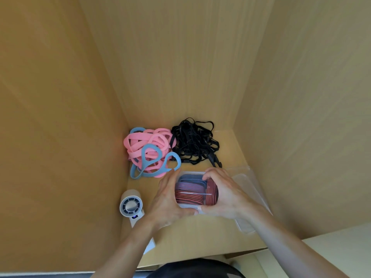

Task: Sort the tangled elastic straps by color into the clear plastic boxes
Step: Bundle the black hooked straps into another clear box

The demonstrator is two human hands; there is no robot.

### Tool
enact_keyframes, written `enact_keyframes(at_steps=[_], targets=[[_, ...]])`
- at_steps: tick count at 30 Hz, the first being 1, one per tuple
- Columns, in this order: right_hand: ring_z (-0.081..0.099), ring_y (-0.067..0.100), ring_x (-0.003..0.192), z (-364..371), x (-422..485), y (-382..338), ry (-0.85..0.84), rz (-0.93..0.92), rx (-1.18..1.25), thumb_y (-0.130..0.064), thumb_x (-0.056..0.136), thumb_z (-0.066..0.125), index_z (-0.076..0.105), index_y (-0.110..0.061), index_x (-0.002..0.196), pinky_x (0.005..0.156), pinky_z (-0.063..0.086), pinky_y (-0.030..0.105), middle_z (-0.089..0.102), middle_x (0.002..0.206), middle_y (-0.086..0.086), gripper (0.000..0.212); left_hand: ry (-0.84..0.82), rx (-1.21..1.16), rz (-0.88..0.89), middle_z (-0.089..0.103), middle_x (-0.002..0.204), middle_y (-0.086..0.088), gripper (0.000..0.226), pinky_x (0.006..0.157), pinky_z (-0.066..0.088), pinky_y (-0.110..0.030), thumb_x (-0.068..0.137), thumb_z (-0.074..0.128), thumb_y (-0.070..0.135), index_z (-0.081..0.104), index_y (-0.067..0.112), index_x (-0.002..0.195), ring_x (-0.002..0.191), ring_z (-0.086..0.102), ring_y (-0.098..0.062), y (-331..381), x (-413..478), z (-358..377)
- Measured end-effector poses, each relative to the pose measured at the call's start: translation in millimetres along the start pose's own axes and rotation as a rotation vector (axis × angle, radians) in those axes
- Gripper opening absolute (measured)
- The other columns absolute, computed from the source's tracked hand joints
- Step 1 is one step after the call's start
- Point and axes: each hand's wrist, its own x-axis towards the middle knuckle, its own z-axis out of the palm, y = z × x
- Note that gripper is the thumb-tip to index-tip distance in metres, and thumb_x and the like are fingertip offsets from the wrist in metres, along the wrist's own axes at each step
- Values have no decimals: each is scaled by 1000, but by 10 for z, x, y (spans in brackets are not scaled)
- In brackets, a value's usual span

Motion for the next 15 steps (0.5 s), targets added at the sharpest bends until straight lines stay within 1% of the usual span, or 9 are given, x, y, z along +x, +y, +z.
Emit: enact_keyframes(at_steps=[3, 4, 6, 7, 8, 11, 12, 13, 15], targets=[[33, 5, 134, 7, -2, 20, 5, -8, 3, -60, 58, 81, 41, -40, 117, 106, 40, 28, 35, 130, -26, 74, -6, -37, -14, 6, 132, 58, 126, 103, 28, -16, 42, 92, 62, 3, 79, 130, 130, 12, 26, -23, 0, 10], [33, 5, 135, 9, -5, 28, 7, -6, 14, -61, 58, 81, 41, -40, 117, 106, 40, 26, 35, 131, -26, 74, -12, -70, -27, 9, 136, 54, 127, 107, 31, -19, 42, 92, 62, 2, 79, 130, 134, 15, 22, -33, 2, 1], [33, 5, 135, 15, -12, 39, 17, 0, 42, -63, 58, 81, 42, -40, 117, 105, 39, 24, 35, 131, -29, 74, -17, -128, -60, 25, 145, 36, 128, 112, 36, -28, 43, 94, 61, 6, 76, 133, 140, 27, 7, -52, 4, -18], [33, 4, 135, 20, -12, 44, 19, 3, 51, -63, 59, 81, 42, -41, 116, 104, 39, 23, 34, 131, -30, 73, -17, -131, -71, 29, 147, 28, 127, 113, 38, -31, 44, 94, 59, 7, 74, 135, 140, 31, 3, -53, 3, -28], [33, 4, 135, 25, -11, 50, 20, 4, 57, -63, 59, 81, 42, -41, 116, 104, 38, 21, 33, 131, -32, 73, -12, -123, -71, 31, 146, 27, 126, 112, 39, -30, 45, 94, 58, 9, 73, 136, 138, 33, 3, -43, 2, -36], [32, 2, 135, 21, -5, 68, 17, 1, 66, -61, 59, 82, 42, -41, 116, 101, 36, 16, 30, 131, -36, 72, 35, -72, -28, 27, 135, 47, 113, 102, 41, -20, 51, 90, 55, 14, 74, 133, 131, 33, 15, 2, -12, -33], [32, 1, 135, 20, -3, 73, 14, 3, 62, -60, 58, 82, 42, -42, 116, 100, 36, 15, 29, 132, -37, 73, 52, -57, -17, 28, 136, 47, 109, 100, 43, -20, 53, 88, 55, 20, 70, 135, 131, 32, 15, 16, -19, -21], [32, 0, 135, 23, -1, 77, 10, 4, 54, -60, 58, 82, 41, -42, 116, 100, 35, 15, 28, 133, -37, 73, 60, -51, -13, 31, 140, 41, 106, 103, 45, -25, 54, 88, 56, 26, 61, 141, 135, 33, 10, 19, -24, -2], [31, -1, 135, 29, -5, 82, 0, 1, 32, -62, 57, 82, 40, -42, 116, 101, 35, 16, 29, 133, -35, 75, 65, -52, -16, 38, 148, 21, 109, 109, 44, -37, 56, 90, 58, 34, 40, 147, 142, 34, -4, 5, -31, 40]])
